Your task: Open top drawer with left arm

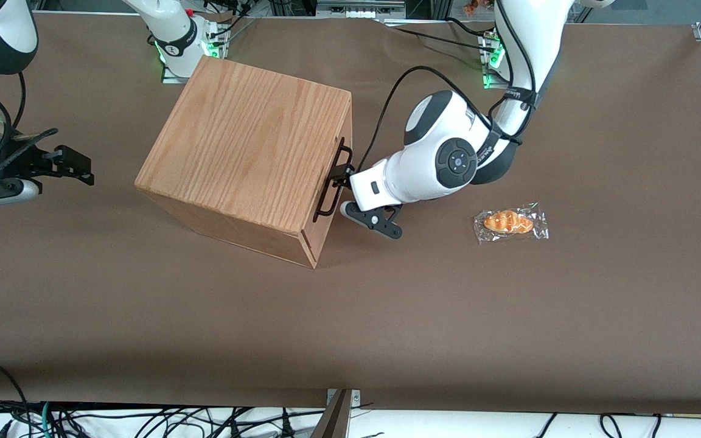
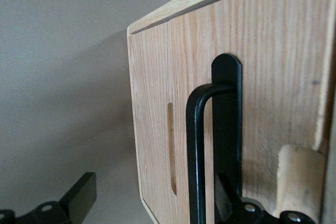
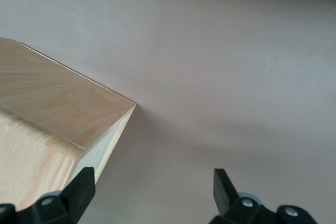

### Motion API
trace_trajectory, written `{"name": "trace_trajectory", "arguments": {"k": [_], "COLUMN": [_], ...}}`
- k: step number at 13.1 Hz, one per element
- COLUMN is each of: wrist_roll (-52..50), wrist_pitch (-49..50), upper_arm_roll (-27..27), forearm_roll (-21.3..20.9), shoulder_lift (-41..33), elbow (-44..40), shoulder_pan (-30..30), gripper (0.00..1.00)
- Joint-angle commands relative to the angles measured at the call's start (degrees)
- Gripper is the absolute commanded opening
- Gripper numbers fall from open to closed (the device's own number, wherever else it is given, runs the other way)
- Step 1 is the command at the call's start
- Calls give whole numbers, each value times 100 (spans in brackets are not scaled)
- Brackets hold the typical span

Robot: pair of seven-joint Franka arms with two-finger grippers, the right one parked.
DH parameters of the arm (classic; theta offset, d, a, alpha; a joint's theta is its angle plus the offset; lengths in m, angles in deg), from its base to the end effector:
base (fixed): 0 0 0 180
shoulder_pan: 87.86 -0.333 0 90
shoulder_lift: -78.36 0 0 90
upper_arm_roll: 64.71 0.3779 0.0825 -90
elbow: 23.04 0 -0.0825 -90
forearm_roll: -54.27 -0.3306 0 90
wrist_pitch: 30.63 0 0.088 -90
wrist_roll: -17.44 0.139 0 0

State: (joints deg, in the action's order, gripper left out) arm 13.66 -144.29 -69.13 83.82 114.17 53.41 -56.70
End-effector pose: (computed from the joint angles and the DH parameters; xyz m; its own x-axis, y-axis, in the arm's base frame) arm 0.5688 -0.4451 0.4196 0.9371 -0.3431 -0.0640 -0.2694 -0.8277 0.4923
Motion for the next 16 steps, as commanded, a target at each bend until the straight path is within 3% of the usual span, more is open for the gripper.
{"name": "trace_trajectory", "arguments": {"k": [1, 16], "wrist_roll": [-35, 26], "wrist_pitch": [-85, -68], "upper_arm_roll": [90, 134], "forearm_roll": [139, 51], "shoulder_lift": [215, 233], "elbow": [-226, -226], "shoulder_pan": [83, -682], "gripper": [100, 100]}}
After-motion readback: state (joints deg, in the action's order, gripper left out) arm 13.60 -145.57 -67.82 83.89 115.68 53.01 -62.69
